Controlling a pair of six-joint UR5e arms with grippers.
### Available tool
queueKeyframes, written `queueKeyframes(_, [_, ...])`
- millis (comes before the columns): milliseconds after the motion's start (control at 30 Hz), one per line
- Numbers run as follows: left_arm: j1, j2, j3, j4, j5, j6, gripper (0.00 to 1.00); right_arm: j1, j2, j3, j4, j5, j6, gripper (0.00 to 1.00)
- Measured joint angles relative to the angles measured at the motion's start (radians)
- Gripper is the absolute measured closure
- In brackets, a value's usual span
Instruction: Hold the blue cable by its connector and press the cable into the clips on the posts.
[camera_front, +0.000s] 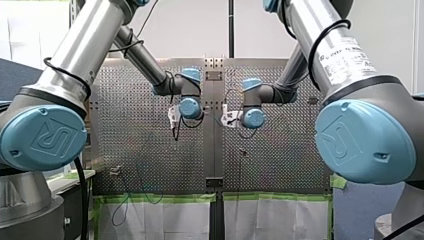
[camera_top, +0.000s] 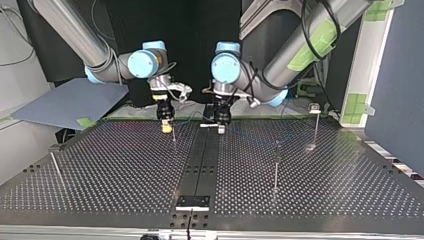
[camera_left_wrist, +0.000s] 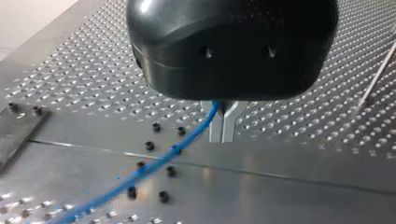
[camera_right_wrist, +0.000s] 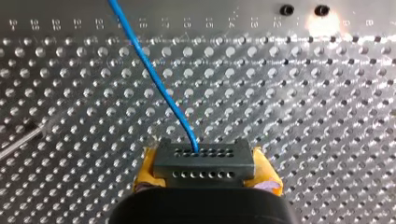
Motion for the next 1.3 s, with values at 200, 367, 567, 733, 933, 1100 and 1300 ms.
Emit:
queueKeyframes(200, [-0.020, -0.048, 0.000, 0.012, -0.012, 0.005, 1.00, -0.010, -0.005, 0.043, -0.029, -0.002, 0.005, 1.00])
queueKeyframes(367, [-0.042, -0.101, 0.000, 0.052, -0.013, 0.003, 1.00, -0.017, -0.004, 0.091, -0.075, -0.003, 0.010, 1.00])
queueKeyframes(567, [-0.074, -0.125, 0.000, 0.083, -0.015, -0.012, 1.00, -0.019, -0.003, 0.152, -0.136, -0.002, 0.017, 1.00])
queueKeyframes(733, [-0.101, -0.127, 0.000, 0.094, -0.026, -0.017, 1.00, -0.024, -0.002, 0.199, -0.183, -0.001, 0.023, 1.00])
queueKeyframes(933, [-0.130, -0.129, 0.000, 0.119, -0.053, -0.028, 1.00, -0.039, -0.002, 0.248, -0.234, 0.001, 0.026, 1.00])
queueKeyframes(1100, [-0.144, -0.151, 0.000, 0.134, -0.066, -0.037, 1.00, -0.053, 0.004, 0.265, -0.252, 0.007, 0.028, 1.00])
queueKeyframes(1300, [-0.150, -0.211, 0.000, 0.176, -0.066, -0.039, 1.00, -0.068, 0.041, 0.269, -0.263, 0.009, 0.028, 1.00])
